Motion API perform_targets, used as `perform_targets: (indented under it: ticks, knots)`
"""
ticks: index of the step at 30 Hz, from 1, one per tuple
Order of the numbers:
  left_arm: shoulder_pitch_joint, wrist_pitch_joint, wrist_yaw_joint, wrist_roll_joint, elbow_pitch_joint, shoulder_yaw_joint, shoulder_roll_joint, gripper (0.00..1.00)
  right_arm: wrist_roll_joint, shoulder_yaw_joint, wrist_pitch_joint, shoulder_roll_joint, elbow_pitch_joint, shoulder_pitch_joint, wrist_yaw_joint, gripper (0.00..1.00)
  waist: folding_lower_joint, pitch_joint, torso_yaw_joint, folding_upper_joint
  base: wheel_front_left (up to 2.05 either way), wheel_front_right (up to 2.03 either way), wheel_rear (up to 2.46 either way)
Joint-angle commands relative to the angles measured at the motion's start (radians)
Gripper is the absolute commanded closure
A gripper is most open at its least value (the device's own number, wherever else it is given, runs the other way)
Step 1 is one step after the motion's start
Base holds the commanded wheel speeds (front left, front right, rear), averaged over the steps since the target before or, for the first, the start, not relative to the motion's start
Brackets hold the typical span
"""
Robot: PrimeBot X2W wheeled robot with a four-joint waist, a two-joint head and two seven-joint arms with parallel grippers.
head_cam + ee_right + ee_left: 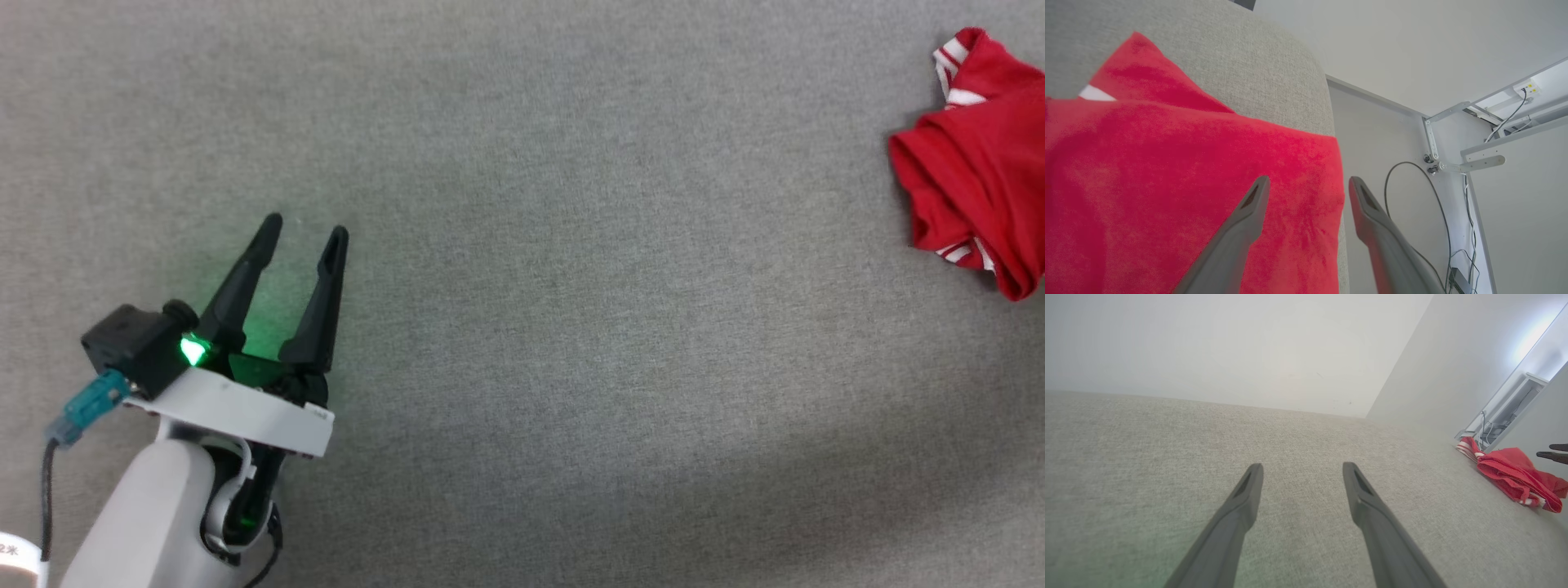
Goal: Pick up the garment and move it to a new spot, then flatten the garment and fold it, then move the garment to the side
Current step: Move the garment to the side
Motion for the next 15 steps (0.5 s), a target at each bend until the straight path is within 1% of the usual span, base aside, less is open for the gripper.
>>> perform_targets:
  ticks: [1, 8, 9, 15]
  knots:
    - [0.011, 0.001, 0.000, 0.000, 0.003, 0.001, -0.004, 0.00, 0.010, 0.002, -0.008, 0.001, 0.006, -0.013, -0.002, 0.00, -0.0001, -0.029, 0.012, 0.0000, 0.00, 0.00, 0.00]
    - [0.048, 0.001, 0.000, -0.004, 0.024, 0.013, -0.024, 0.00, 0.051, 0.003, -0.082, 0.018, 0.000, 0.025, -0.002, 0.00, -0.0001, -0.127, 0.040, 0.0000, 0.00, 0.00, 0.00]
    - [0.056, 0.001, 0.000, -0.004, 0.028, 0.016, -0.027, 0.00, 0.067, -0.006, -0.101, 0.023, -0.002, 0.034, -0.002, 0.00, -0.0001, -0.143, 0.045, 0.0000, 0.00, 0.00, 0.00]
    - [0.114, 0.001, 0.000, -0.002, 0.044, 0.036, -0.048, 0.00, 0.070, -0.019, -0.226, 0.056, -0.012, 0.118, -0.002, 0.00, -0.0001, -0.250, 0.086, 0.0000, 0.00, 0.00, 0.00]
